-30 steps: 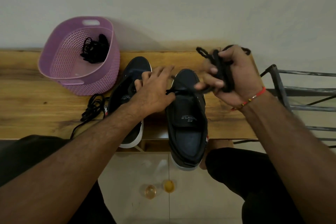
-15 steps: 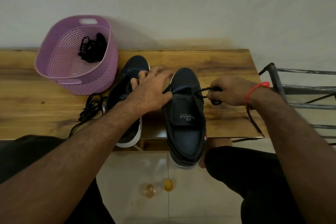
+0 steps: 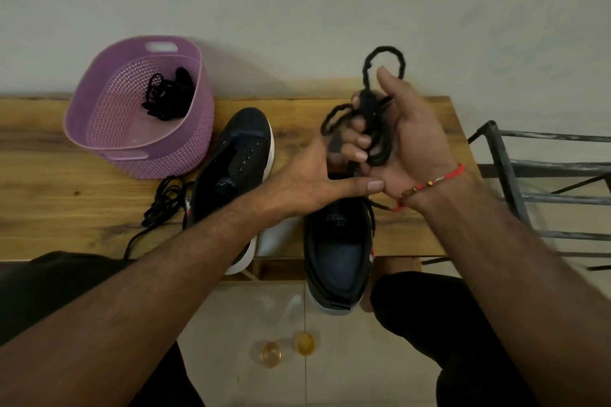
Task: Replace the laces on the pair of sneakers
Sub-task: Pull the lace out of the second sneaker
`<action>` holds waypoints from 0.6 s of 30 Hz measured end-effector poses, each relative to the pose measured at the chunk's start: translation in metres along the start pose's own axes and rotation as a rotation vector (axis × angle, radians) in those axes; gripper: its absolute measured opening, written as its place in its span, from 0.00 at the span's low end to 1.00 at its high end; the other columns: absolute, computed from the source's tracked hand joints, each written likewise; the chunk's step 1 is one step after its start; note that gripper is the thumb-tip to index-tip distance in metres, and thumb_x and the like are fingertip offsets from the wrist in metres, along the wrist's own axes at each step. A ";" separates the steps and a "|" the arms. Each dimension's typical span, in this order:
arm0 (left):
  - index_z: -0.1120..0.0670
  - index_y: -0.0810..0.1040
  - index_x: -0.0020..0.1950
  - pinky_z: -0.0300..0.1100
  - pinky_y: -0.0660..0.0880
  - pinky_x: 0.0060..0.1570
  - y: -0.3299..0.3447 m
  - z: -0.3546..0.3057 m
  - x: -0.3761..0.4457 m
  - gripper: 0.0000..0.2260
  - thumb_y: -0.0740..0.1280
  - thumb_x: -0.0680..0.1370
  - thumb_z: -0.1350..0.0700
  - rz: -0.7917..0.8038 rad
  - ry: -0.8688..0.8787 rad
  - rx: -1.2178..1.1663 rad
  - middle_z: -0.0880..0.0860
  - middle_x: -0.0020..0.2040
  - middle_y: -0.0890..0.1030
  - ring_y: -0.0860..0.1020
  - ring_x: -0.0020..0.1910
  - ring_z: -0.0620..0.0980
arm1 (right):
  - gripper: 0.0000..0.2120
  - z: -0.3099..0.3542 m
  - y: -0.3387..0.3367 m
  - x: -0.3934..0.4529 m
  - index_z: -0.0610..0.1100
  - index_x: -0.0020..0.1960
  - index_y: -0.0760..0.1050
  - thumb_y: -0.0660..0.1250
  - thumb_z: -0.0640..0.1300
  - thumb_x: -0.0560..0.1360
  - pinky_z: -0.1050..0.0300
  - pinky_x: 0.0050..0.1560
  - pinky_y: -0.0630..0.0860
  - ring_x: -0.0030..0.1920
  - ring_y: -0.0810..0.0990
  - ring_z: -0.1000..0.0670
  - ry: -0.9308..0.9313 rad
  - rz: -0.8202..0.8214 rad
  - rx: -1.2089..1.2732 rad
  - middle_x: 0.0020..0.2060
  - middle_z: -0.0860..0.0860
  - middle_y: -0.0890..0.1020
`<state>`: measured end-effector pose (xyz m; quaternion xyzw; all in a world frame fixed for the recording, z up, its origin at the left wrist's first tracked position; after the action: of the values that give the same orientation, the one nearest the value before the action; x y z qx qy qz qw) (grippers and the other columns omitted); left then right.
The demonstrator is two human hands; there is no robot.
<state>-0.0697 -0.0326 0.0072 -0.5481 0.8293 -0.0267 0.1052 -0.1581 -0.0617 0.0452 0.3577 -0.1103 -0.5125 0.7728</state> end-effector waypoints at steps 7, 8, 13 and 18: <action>0.49 0.83 0.53 0.50 0.76 0.60 -0.031 -0.003 0.000 0.10 0.65 0.82 0.46 -0.047 -0.022 0.052 0.44 0.37 0.83 0.85 0.45 0.47 | 0.31 0.035 -0.056 -0.002 0.44 0.34 0.68 0.49 0.69 0.78 0.58 0.31 0.59 0.27 0.60 0.49 -0.142 -0.343 0.154 0.28 0.49 0.62; 0.48 0.83 0.50 0.52 0.78 0.58 -0.040 -0.004 0.000 0.11 0.65 0.81 0.44 -0.124 -0.024 0.059 0.44 0.37 0.83 0.84 0.42 0.46 | 0.32 0.034 -0.065 -0.004 0.44 0.33 0.67 0.48 0.68 0.79 0.59 0.30 0.61 0.27 0.60 0.49 -0.133 -0.416 0.158 0.27 0.50 0.62; 0.48 0.80 0.41 0.54 0.82 0.50 -0.066 0.001 -0.003 0.14 0.64 0.83 0.45 -0.454 -0.032 -0.269 0.46 0.36 0.79 0.81 0.40 0.47 | 0.22 0.004 -0.058 -0.003 0.45 0.35 0.68 0.54 0.55 0.83 0.58 0.31 0.70 0.27 0.62 0.49 0.001 -0.480 -0.063 0.26 0.50 0.64; 0.52 0.81 0.53 0.48 0.81 0.50 -0.020 0.009 -0.003 0.20 0.62 0.80 0.37 -0.286 -0.193 -0.616 0.52 0.51 0.85 0.84 0.52 0.51 | 0.13 -0.024 0.000 -0.005 0.46 0.48 0.77 0.57 0.50 0.84 0.57 0.38 0.72 0.39 0.79 0.52 -0.124 -0.172 -1.163 0.39 0.50 0.81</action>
<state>-0.0491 -0.0376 0.0021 -0.6647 0.6996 0.2620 0.0080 -0.1473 -0.0467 0.0294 -0.1475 0.1732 -0.5697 0.7898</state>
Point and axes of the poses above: each hand's wrist, its own x-axis towards the middle knuckle, its own y-axis out of the palm, z = x × y, the point moved 7 cm from there along x, towards the middle knuckle
